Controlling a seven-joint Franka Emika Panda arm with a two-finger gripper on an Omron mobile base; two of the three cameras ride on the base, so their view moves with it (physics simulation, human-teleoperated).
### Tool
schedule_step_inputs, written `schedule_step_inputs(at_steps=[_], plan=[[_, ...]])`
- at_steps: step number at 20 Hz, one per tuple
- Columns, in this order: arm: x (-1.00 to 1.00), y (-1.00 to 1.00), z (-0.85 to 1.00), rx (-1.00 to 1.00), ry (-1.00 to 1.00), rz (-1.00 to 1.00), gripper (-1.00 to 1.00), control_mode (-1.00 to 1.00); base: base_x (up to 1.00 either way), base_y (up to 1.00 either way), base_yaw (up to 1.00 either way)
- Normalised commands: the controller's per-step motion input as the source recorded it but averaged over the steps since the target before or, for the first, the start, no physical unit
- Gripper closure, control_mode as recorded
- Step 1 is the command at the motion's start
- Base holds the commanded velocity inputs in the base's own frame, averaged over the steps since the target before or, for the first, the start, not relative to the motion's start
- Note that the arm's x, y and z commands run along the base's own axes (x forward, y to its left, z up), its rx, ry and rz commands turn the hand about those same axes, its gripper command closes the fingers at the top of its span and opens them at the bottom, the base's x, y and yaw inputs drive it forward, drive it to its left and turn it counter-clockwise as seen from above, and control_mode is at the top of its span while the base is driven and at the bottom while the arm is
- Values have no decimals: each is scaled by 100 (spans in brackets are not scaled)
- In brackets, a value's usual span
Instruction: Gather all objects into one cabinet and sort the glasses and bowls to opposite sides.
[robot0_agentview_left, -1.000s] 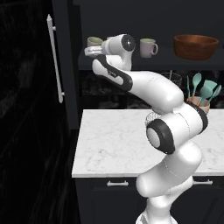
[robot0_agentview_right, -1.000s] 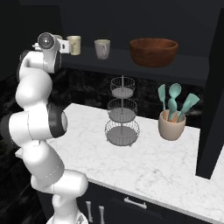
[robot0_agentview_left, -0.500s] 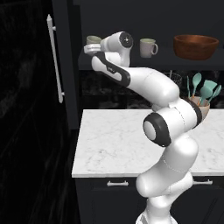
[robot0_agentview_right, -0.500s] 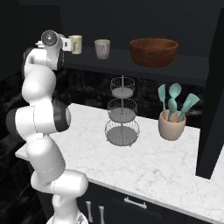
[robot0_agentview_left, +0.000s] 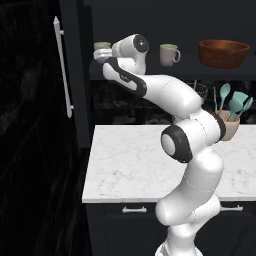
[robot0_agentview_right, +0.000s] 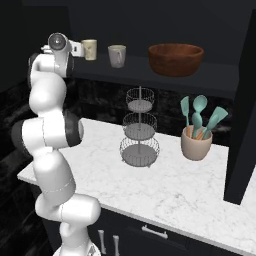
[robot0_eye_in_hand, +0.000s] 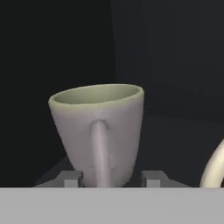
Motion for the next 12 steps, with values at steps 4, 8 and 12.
schedule_step_inputs(at_steps=[4, 8, 12], plan=[[-17, 7, 0, 0, 0, 0, -100, -100, 0, 0, 0], [-23, 0, 0, 0, 0, 0, -100, -100, 0, 0, 0], [-45, -12, 6, 0, 0, 0, -100, -100, 0, 0, 0]])
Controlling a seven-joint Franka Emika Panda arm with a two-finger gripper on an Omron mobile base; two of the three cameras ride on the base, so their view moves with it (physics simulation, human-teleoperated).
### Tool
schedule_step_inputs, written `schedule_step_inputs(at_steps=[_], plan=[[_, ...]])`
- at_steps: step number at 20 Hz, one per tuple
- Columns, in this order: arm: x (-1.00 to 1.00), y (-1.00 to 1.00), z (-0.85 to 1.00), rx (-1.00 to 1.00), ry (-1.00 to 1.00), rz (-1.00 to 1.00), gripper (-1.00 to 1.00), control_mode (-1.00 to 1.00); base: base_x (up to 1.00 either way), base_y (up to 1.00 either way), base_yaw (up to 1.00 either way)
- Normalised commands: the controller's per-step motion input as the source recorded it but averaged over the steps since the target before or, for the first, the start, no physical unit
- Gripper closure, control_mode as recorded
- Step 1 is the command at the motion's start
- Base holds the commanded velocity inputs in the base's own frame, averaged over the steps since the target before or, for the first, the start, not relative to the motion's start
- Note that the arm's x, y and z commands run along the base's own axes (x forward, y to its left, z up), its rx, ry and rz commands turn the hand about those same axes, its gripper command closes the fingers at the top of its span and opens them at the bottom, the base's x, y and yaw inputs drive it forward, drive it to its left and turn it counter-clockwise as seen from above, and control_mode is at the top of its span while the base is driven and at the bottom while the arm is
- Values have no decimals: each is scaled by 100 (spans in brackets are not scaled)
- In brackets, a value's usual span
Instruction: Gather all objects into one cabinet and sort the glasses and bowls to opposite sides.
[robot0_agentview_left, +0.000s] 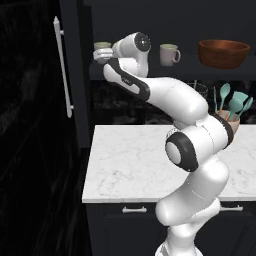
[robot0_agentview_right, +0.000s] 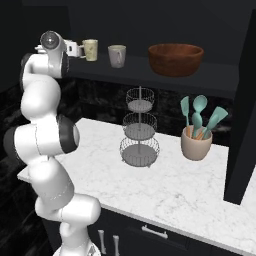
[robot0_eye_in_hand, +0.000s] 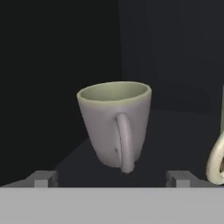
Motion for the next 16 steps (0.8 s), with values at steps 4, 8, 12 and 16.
schedule_step_inputs(at_steps=[4, 8, 12, 16], plan=[[-62, -33, 11, 0, 0, 0, -100, -100, 0, 0, 0], [-96, -38, 26, 0, -2, 0, -100, -100, 0, 0, 0], [-100, -27, 7, 0, -5, 0, -100, -100, 0, 0, 0], [-100, -18, 1, 0, -6, 0, -100, -100, 0, 0, 0]])
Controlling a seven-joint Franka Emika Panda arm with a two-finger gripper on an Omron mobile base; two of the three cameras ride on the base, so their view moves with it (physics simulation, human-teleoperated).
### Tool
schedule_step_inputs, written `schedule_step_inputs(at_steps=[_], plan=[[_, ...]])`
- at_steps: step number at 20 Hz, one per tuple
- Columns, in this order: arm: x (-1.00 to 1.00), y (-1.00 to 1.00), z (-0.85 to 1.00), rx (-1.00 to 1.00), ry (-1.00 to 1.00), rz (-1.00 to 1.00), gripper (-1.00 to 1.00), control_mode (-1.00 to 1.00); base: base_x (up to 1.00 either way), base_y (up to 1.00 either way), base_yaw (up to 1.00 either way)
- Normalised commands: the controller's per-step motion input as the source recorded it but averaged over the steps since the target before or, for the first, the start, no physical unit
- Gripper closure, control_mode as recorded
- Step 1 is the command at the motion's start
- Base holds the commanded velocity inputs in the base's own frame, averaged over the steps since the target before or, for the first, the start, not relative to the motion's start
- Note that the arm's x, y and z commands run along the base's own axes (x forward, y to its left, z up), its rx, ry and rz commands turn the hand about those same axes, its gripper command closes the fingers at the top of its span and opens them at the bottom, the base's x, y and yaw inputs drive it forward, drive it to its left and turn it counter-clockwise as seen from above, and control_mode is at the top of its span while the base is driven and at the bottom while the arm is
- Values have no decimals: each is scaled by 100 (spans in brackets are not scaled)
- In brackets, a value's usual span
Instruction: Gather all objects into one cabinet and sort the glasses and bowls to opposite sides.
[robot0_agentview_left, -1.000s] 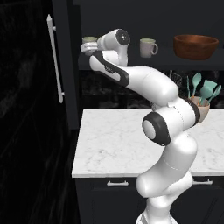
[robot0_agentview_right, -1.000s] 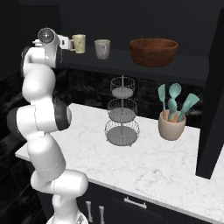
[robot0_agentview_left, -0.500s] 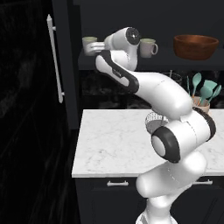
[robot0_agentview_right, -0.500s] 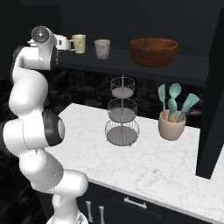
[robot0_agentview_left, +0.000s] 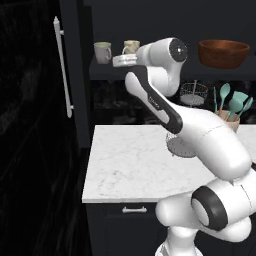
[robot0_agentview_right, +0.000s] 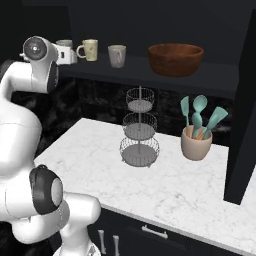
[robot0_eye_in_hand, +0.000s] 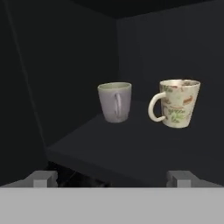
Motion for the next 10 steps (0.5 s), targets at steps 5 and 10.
schedule_step_inputs(at_steps=[5, 10], plan=[[-100, -10, 0, 0, -4, 0, -100, -100, 0, 0, 0], [-100, -3, 0, 0, -6, 0, -100, -100, 0, 0, 0]])
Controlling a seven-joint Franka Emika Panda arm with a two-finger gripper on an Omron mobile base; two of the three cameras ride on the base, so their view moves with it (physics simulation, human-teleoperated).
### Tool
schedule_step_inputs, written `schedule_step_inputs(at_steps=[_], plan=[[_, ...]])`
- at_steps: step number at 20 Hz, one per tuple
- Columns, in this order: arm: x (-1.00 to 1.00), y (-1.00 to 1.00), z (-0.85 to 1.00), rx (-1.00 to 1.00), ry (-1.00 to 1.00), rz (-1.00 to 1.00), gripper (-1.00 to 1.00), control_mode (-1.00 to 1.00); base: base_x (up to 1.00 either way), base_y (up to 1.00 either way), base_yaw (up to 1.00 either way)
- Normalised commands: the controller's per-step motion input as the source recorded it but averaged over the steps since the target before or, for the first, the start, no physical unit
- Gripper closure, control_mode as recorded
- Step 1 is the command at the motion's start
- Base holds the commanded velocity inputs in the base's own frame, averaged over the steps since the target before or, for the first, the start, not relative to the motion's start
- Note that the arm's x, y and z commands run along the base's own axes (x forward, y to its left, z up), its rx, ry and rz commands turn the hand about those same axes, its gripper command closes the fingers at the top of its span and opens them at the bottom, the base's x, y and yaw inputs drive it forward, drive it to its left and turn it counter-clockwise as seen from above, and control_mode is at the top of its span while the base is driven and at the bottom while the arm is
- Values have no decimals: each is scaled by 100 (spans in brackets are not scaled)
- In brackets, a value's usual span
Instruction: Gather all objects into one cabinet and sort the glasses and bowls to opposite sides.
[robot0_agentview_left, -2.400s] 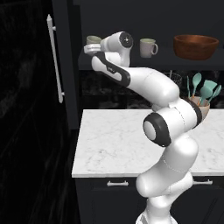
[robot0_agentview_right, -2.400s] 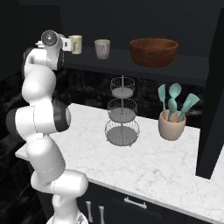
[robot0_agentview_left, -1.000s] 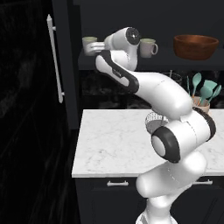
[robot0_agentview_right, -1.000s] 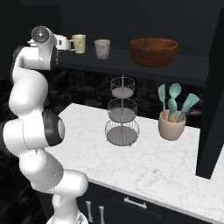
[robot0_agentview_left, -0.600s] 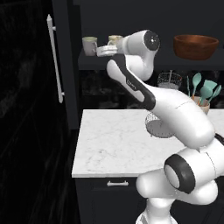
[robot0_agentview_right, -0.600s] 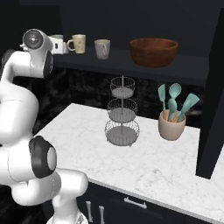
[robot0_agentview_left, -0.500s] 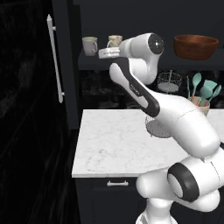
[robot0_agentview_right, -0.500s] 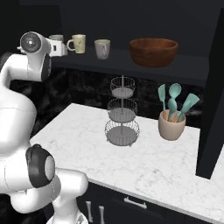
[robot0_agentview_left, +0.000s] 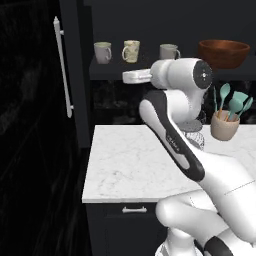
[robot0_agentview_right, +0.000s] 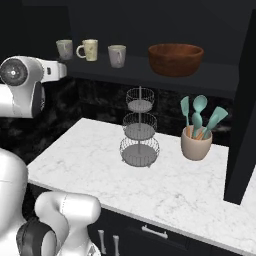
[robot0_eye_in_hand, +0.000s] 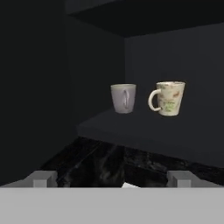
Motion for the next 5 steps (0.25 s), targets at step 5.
schedule_step_inputs(at_steps=[5], plan=[[-100, 0, 2, 0, -8, 0, -100, -100, 0, 0, 0]])
